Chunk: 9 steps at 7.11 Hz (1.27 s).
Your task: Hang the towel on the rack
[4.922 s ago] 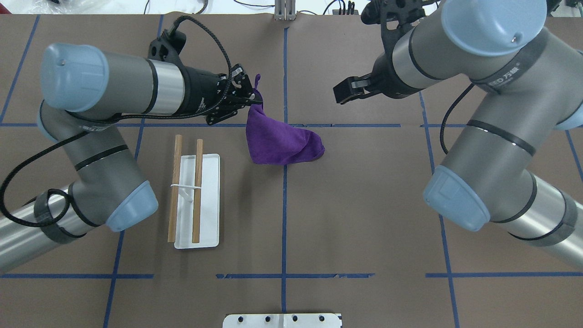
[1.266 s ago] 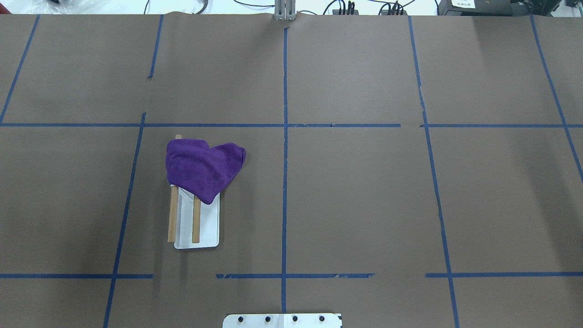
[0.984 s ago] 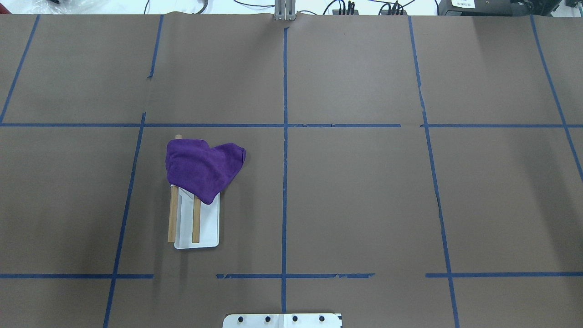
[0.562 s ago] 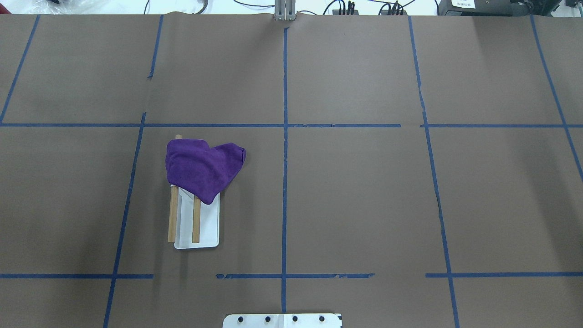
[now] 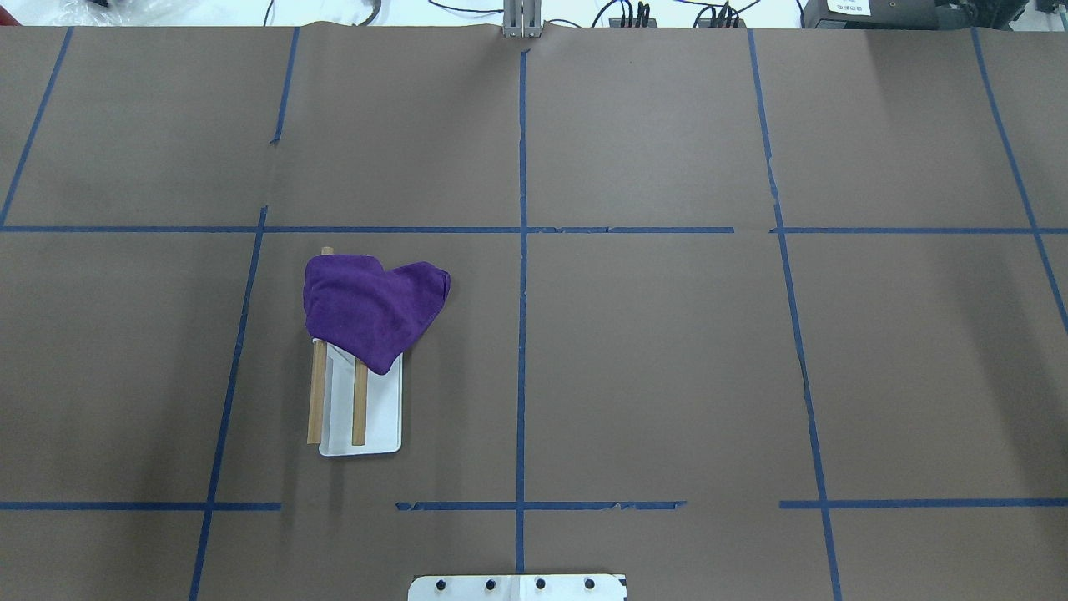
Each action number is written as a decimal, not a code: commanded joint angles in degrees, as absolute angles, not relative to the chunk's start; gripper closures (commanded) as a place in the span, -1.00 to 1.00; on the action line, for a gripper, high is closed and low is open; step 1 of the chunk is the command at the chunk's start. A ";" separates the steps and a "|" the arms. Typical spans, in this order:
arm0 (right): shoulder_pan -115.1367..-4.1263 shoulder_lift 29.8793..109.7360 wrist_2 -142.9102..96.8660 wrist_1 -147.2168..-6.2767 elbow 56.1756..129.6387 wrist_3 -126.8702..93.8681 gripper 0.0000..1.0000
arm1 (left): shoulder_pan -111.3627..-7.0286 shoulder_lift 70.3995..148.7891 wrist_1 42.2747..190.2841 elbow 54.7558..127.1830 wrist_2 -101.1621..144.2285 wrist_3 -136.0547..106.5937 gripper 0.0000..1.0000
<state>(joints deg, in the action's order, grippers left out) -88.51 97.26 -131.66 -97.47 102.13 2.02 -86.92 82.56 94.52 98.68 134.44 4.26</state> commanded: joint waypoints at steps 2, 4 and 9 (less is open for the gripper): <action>-88.42 97.21 -131.66 -97.47 102.13 2.02 -1.00 | -86.92 83.14 94.83 98.36 133.86 3.34 -1.00; -88.42 97.12 -131.75 -97.47 102.22 2.02 -1.00 | -87.01 82.80 94.83 98.79 132.28 3.16 -1.00; -88.42 97.12 -131.75 -97.47 102.48 1.93 -1.00 | -87.01 82.79 94.83 98.88 132.28 2.99 -1.00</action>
<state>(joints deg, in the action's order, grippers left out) -88.42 97.12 -131.75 -97.47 102.44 1.98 -87.01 82.75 94.77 98.87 132.28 3.06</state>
